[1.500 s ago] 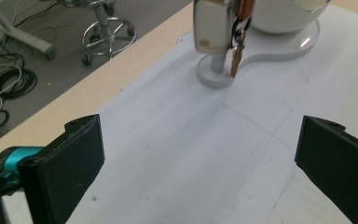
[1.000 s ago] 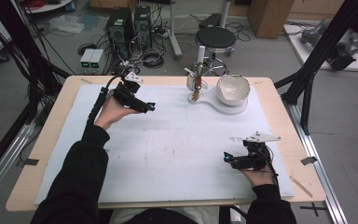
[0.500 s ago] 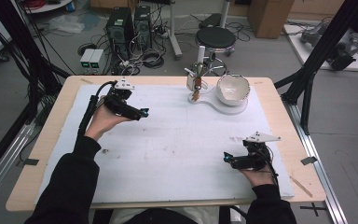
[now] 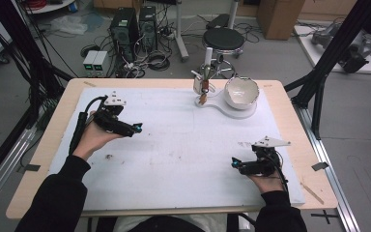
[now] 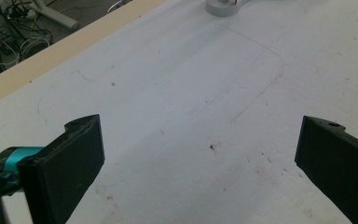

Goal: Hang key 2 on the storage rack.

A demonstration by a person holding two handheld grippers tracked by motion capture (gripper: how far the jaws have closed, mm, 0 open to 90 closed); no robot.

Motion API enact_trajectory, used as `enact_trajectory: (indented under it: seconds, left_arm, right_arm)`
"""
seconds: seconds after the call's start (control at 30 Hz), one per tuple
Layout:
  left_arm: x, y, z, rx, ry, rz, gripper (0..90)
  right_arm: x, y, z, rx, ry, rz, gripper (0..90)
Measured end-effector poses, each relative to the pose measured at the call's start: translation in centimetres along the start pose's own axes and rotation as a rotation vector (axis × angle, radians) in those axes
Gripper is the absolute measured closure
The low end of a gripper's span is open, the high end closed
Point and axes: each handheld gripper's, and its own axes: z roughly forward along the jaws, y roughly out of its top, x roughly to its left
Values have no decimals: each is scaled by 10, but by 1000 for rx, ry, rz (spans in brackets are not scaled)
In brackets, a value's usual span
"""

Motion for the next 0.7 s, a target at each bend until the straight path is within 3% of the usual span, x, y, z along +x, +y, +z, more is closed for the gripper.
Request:
enact_trajectory:
  seconds: [0.5, 0.7]
  left_arm:
    - [-7, -36, -24, 6, -3, -19, 17]
    - [-7, -52, -36, -13, 2, -43, 17]
  right_arm:
    - [0, 0, 0, 1, 1, 0, 6]
    - [0, -1, 1, 4, 2, 1, 6]
